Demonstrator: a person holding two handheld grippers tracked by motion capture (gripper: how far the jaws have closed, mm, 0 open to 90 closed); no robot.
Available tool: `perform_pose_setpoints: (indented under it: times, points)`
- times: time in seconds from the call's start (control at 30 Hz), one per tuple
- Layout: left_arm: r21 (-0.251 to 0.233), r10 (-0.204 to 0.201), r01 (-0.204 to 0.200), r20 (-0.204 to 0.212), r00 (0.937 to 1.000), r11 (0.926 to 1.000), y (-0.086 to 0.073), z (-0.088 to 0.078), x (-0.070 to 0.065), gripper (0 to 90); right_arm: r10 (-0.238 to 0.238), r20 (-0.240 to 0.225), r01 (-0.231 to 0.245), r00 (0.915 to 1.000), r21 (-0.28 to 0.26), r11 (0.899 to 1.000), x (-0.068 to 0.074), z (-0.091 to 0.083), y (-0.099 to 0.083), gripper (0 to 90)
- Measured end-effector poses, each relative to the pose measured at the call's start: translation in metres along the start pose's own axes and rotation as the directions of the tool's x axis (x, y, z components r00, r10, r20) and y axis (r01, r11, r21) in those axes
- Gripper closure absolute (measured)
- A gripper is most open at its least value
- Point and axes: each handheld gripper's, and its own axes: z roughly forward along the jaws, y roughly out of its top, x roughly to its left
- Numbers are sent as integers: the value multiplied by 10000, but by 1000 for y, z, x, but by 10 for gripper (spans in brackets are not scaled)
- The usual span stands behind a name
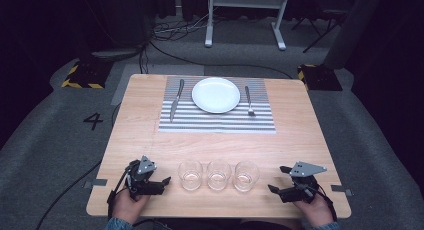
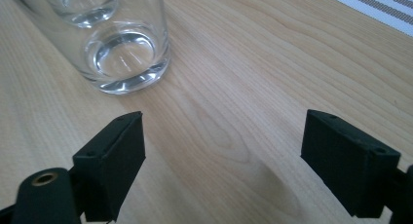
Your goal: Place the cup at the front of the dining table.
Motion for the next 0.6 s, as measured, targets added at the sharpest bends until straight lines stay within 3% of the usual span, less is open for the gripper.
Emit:
perform_pose_setpoints:
  times: [0.17, 0.2, 0.53, 0.6]
  points:
    - [-32, 17, -17, 55, 10000, 10000, 0, 0, -1, 172, -113, 43, 112, 9999, 251, 9996, 12, -9, 7, 158]
    - [-26, 194, -194, 115, 9997, 9998, 0, 0, -1, 173, -222, -4, 222, 9998, 288, 9993, 18, -12, 12, 158]
    - [-32, 33, -33, 0, 10000, 10000, 2, 2, 0, 173, -398, -357, 393, 9986, -147, 9991, 37, -20, 33, 148]
    - [-34, 1, -2, -33, 10000, 10000, 2, 2, 1, 174, -192, -435, 181, 9989, -259, 9995, 39, -19, 36, 146]
